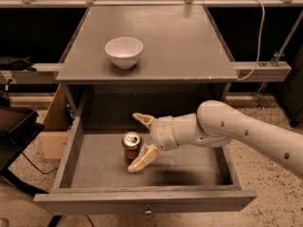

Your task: Pick orange can from top drawer and place on counter

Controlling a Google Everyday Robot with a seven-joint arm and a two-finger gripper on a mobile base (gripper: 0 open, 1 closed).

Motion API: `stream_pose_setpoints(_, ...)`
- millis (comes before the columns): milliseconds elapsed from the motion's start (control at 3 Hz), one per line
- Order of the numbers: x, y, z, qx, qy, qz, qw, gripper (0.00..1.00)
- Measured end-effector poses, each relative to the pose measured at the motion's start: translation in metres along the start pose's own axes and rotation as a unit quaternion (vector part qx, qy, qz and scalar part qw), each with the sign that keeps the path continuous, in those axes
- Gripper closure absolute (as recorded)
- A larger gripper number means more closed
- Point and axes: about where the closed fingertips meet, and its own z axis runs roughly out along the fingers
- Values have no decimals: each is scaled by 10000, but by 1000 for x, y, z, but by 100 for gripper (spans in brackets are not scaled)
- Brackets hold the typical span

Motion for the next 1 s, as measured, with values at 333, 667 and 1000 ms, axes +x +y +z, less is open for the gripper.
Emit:
stream_pose_setpoints(333, 13, 3, 22, -141, 191, 25, 9997, 18)
stream_pose_setpoints(667, 13, 3, 26, -172, 207, 18, 9996, 42)
stream_pose_setpoints(1000, 13, 3, 26, -172, 207, 18, 9996, 65)
